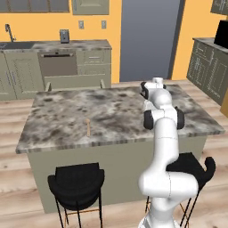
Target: Pick up the metallic utensils from the counter and place them in the open drawer. Make sure not to pick up any wooden utensils.
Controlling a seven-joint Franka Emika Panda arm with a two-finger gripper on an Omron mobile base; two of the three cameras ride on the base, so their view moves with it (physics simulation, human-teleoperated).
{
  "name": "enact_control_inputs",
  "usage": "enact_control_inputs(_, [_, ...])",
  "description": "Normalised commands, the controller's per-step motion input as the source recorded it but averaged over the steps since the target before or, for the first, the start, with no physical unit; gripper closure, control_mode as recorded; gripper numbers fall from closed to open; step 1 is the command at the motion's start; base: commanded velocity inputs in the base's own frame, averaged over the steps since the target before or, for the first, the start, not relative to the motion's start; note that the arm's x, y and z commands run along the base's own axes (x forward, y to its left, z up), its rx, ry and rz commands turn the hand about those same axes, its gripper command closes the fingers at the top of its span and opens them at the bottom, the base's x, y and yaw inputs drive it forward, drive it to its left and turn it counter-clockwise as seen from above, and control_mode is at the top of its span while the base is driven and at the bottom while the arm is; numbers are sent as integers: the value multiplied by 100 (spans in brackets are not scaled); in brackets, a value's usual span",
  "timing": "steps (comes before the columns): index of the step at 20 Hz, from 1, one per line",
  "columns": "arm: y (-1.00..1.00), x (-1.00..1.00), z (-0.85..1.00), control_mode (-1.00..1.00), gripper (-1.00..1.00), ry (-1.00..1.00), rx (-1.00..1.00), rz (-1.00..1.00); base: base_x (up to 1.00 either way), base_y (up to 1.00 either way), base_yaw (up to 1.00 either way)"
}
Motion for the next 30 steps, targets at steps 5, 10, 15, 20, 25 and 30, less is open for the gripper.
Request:
enact_control_inputs(5, [40,-58,5,-100,100,-2,0,5,0,0,0])
enact_control_inputs(10, [29,-69,25,-100,100,-15,0,1,0,0,0])
enact_control_inputs(15, [20,-67,54,-100,100,-29,0,0,0,0,0])
enact_control_inputs(20, [19,-68,63,-100,100,-30,0,0,0,0,0])
enact_control_inputs(25, [25,-61,61,-100,100,-17,0,0,0,0,0])
enact_control_inputs(30, [21,-45,75,-100,100,0,0,0,0,0,0])
